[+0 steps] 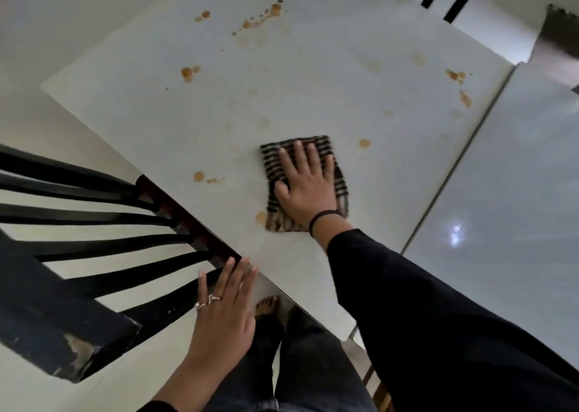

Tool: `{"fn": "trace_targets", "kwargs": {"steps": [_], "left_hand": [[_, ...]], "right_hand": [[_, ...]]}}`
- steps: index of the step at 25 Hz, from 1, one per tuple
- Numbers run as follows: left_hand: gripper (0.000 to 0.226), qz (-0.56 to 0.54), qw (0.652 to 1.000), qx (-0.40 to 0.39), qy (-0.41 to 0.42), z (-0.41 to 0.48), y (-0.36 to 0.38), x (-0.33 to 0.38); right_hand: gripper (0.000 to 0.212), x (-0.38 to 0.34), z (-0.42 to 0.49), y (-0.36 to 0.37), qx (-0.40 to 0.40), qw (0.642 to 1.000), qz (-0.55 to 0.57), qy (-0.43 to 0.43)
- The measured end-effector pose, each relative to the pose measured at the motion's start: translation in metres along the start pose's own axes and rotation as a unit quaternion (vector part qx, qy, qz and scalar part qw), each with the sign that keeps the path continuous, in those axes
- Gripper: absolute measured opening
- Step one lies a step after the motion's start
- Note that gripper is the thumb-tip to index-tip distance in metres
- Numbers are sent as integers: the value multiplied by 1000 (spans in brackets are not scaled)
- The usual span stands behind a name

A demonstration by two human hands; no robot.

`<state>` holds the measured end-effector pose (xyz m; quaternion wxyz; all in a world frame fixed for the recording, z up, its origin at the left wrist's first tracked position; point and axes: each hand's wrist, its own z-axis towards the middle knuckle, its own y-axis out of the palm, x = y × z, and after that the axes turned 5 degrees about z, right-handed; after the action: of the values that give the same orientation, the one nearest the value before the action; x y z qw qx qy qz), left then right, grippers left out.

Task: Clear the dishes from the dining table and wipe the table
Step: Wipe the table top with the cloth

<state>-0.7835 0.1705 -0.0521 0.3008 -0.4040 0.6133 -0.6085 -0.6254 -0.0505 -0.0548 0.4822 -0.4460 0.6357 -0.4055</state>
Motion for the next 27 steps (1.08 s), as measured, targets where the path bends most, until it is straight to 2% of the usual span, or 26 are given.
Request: {"fn": "trace_targets", "kwargs": {"steps": [3,6,8,10,13,19,22,25,27], "left_hand": [[68,-16,996,61,-57,3,-9,-5],[67,-61,988,122,-73,17,-17,-5],[65,-75,987,135,-53,30,-18,-1],[63,-82,988,129,-34,45,-16,6],[60,-85,990,111,2,70,-11,20],[50,-79,993,78,30,138,-2,47],[50,-60,997,51,9,170,2,55],[55,-38,998,40,-12,175,10,55],[58,-40,998,47,-25,173,12,53]], "right_hand": [[68,-44,-20,14,-28,981,-50,-185],[68,-36,-70,27,-54,942,-59,-327],[69,-5,-108,30,-68,926,-67,-366],[70,37,-138,28,-68,926,-71,-365],[73,98,-149,10,-43,949,-70,-304],[72,172,-74,-28,11,995,-53,-85],[72,204,-19,-47,39,998,-34,27],[70,228,45,-63,54,986,18,157],[71,220,83,-68,52,978,38,200]]}}
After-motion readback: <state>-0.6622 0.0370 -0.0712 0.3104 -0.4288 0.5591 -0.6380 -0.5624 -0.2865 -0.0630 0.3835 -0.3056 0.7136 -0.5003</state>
